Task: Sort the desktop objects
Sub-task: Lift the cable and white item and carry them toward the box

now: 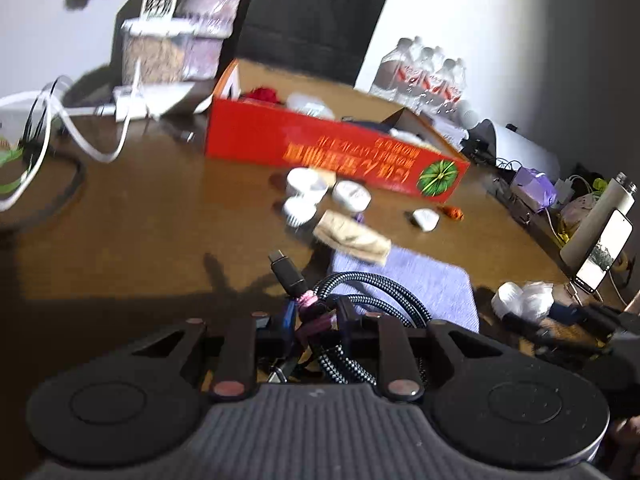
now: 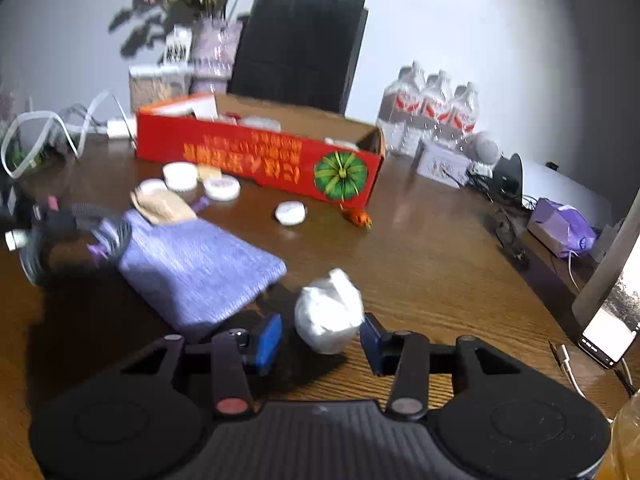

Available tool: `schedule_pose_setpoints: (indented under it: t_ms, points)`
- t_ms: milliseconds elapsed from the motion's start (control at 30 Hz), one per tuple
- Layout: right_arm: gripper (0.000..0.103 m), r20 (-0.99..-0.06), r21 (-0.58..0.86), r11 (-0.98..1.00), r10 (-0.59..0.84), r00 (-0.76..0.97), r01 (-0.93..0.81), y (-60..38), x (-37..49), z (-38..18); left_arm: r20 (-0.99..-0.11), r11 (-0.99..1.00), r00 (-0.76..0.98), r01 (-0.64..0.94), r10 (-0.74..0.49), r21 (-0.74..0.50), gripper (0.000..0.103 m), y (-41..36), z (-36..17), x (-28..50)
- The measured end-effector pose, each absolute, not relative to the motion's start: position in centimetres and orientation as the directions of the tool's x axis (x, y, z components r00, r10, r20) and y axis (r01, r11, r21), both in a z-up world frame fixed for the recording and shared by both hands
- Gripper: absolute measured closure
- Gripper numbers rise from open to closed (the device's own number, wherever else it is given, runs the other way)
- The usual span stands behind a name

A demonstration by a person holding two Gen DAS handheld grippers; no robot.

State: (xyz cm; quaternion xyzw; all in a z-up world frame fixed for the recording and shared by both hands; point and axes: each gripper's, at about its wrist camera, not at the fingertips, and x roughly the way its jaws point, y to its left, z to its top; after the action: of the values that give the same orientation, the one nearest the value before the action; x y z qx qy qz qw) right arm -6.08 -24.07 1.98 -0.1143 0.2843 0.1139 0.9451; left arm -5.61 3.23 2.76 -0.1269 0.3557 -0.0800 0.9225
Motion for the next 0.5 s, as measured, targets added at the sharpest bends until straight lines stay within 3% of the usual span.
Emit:
schedule_pose_setpoints:
  t_ms: [200, 267, 333, 500]
  points:
    - [0.063, -0.58, -0.041, 0.967, 0.183, 0.794, -0.253, -25.0, -3.9, 1.6, -0.651, 0.958, 0.725, 0.045, -0.226, -0.283, 0.08, 3.5, 1.7, -5.5]
    - [0.068, -0.578, -0.016, 0.969, 0.192, 0.793, -0.246, -25.0, -3.8, 1.5, -0.648, 0.962, 0.729, 0.051, -0.219, -0.268, 0.08, 3.4, 1.7, -5.6]
    - [0.081, -0.563, -0.007, 0.969, 0.201, 0.801, -0.248, -25.0, -4.3, 1.6, -0.647, 0.966, 0.733, 0.049, -0.208, -0.256, 0.08, 3.3, 1.8, -5.6]
    - [0.082, -0.496, 0.014, 0.958, 0.256, 0.83, -0.288, -25.0, -6.5, 3.7, -0.587, 0.95, 0.76, 0.13, -0.279, -0.284, 0.08, 3.1, 3.2, -6.8]
